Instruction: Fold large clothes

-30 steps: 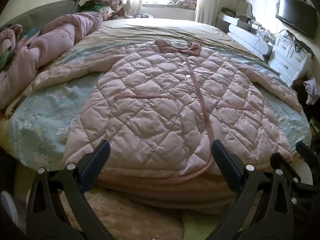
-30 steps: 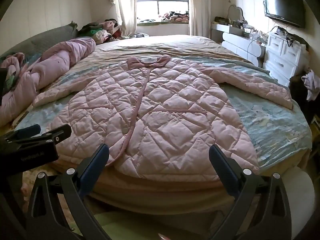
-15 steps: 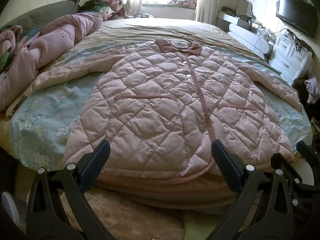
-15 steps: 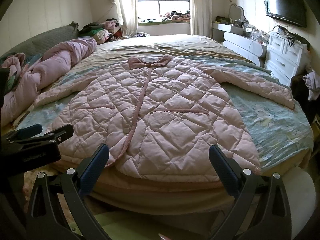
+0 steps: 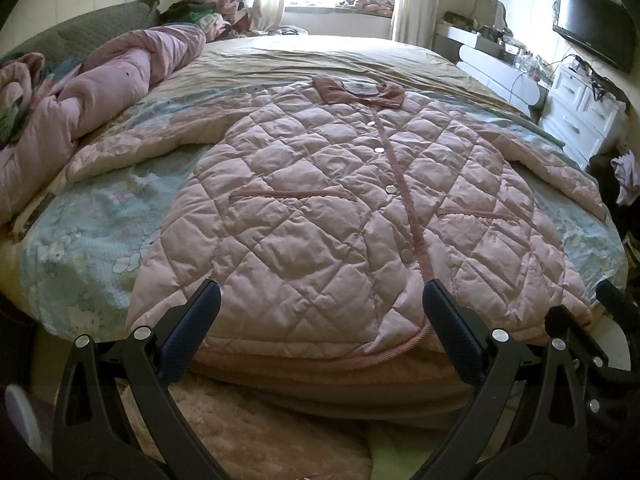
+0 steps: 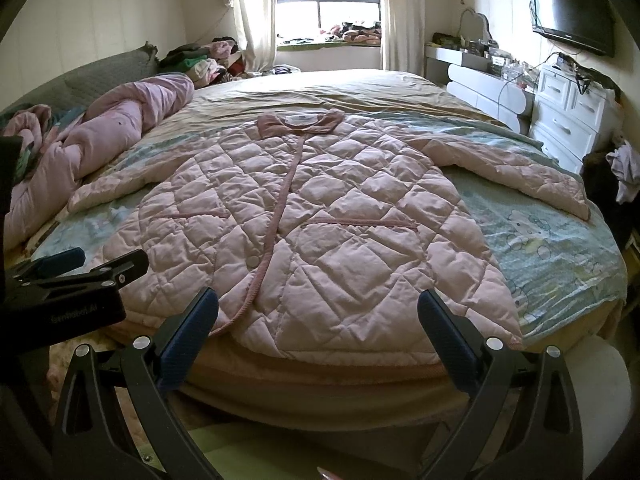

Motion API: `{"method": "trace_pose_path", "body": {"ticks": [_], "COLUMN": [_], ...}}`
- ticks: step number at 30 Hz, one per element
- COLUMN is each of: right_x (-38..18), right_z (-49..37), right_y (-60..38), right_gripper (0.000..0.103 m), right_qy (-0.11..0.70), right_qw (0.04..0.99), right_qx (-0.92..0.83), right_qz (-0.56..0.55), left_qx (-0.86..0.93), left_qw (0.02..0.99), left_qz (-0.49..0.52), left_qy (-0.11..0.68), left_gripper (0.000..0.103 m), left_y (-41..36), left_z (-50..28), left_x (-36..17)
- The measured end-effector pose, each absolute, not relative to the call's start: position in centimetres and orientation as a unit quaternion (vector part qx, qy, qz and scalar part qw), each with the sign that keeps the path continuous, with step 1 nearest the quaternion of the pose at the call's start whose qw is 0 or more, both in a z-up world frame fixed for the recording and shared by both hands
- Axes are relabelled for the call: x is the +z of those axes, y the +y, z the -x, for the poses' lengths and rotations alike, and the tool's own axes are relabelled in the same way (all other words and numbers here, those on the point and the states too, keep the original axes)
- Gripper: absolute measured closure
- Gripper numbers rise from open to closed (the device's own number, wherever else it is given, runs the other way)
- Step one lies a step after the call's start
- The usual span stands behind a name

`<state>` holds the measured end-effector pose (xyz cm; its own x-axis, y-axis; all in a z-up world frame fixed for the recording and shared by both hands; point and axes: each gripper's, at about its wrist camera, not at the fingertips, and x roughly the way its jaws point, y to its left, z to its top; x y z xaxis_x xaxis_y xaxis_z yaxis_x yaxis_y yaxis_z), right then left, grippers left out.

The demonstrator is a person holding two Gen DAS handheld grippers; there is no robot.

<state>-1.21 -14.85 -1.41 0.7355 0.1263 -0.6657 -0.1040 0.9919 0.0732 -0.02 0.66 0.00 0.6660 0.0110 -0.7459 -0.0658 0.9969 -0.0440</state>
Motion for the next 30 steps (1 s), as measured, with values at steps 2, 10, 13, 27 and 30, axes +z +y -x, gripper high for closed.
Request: {"method": "trace_pose_path", "body": {"ticks": [2,10,13,27,30], "right_x": [-1.3,-1.4,-1.5,-1.7,-1.7], "right_z": [1.2,1.1,1.1,0.0,-0.8], "right_y": [-15.0,-14.7,-14.6,-15.2,-15.8], "right_gripper": [0.004,0.004,0.004,0.004,0.004], "right_qy": [0.359,0.360,0.359,0.371,0.377], "right_qw": [0.931,0.931,0.931,0.927,0.924], "right_qx": [0.061,0.062,0.062,0.057,0.055], "right_qz": [-0.016,-0.017,-0.017,-0.026,-0.029], "left_qx": [0.021,0.021,0.021,0.021,0.021], "left_qw": [0.912,0.912,0.911,0.907,0.905], "left_qz": [0.033,0.032,0.029,0.021,0.019], "left_qy": [0.408,0.409,0.410,0.419,0.425], "left_gripper": [0.008,0.008,0.008,0.008,0.008], "left_y": [0.7,0.6,0.8,0.3,0.1], "left_z": [0.0,0.0,-0.1,-0.7,-1.2], "left_x": [0.0,0.0,-0.1,-0.8,-1.0]}}
